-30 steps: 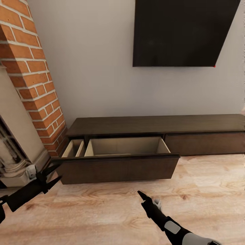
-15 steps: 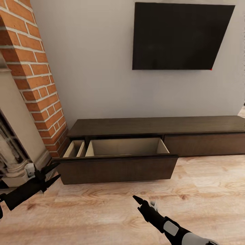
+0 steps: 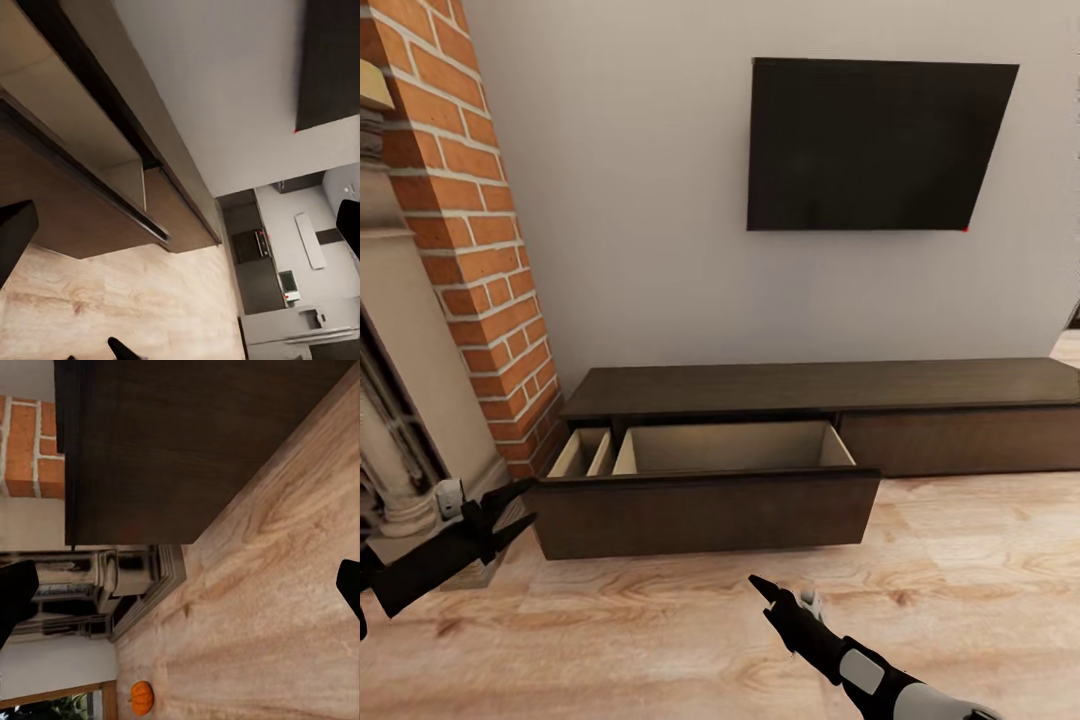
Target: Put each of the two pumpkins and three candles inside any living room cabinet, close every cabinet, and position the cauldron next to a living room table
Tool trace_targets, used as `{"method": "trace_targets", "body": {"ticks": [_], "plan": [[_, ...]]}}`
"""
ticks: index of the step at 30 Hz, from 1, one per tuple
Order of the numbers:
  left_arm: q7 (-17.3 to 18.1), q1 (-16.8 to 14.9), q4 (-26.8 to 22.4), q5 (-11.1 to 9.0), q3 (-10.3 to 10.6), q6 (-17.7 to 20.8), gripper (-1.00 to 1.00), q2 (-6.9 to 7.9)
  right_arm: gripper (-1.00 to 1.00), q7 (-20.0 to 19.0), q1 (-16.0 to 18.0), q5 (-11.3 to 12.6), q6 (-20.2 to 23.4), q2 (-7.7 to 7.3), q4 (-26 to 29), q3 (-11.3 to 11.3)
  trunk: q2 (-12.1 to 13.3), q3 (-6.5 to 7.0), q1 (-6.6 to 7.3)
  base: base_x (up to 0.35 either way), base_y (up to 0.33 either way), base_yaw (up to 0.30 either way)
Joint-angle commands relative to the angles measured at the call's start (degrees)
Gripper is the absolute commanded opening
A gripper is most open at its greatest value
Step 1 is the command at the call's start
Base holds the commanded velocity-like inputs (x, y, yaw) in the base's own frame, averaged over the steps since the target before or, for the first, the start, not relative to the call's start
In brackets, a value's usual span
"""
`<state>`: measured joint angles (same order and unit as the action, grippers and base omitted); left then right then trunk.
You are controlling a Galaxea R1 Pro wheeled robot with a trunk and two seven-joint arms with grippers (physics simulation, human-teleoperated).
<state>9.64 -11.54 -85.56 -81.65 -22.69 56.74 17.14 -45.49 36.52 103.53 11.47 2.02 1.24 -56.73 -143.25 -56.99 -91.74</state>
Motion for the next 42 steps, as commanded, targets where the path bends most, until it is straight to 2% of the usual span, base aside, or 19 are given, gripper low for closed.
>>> {"method": "trace_targets", "body": {"ticks": [1, 4, 7, 14, 26, 30, 35, 42], "plan": [[-0.72, -0.05, 0.08, 0.42, -0.12, 0.22, 1.00, -0.02, 1.00, -0.30, 0.04, 0.61, 0.51, 0.06, -0.10, -0.29, 0.00, 0.18, 0.04, 0.000, 0.000, 0.000], [-3.26, -0.05, 0.15, 0.18, -0.13, 0.21, 1.00, -0.07, 1.00, -0.30, 0.04, 0.62, 0.49, 0.13, -0.10, -0.31, 0.80, 0.85, 0.49, 0.000, 0.000, 0.059], [-4.08, -0.06, 0.07, 0.12, -0.03, 0.21, 1.00, -0.09, 1.00, -0.17, 0.04, 0.62, 0.48, 0.22, -0.10, -0.31, 2.00, 1.58, 1.15, 0.000, 0.000, 0.156], [-4.36, -0.06, -0.03, 0.06, 0.01, 0.27, 1.00, -0.09, 1.00, 0.15, 0.12, 0.46, 0.36, 0.37, -0.10, -0.47, 4.81, 3.31, 2.69, 0.000, 0.000, 0.187], [-4.17, -0.04, 0.04, 0.00, 0.01, 0.30, 1.00, -0.15, 1.00, -0.29, 0.12, 0.44, 0.14, 0.32, -0.10, -0.49, 9.62, 5.51, 5.33, -0.062, 0.014, 0.014], [-3.64, -0.04, 0.04, -0.18, 0.06, 0.35, 1.00, -0.18, 1.00, -0.30, 0.13, 0.44, -0.96, 0.35, -0.10, -0.49, 9.62, 5.51, 5.33, -0.001, 0.000, 0.017], [-3.43, -0.03, -0.04, -3.07, 0.10, 0.38, 1.00, -0.03, 1.00, -0.27, 0.13, 0.44, -1.65, 0.36, -0.10, -0.65, 9.62, 5.51, 5.33, 0.000, 0.000, 0.177], [-3.48, -0.04, 0.06, -3.74, 0.10, 0.34, 1.00, 0.00, 1.00, 0.21, 0.13, 0.44, -2.24, 0.39, -0.10, -3.05, 9.62, 5.51, 5.33, -0.213, 0.000, 0.282]]}}
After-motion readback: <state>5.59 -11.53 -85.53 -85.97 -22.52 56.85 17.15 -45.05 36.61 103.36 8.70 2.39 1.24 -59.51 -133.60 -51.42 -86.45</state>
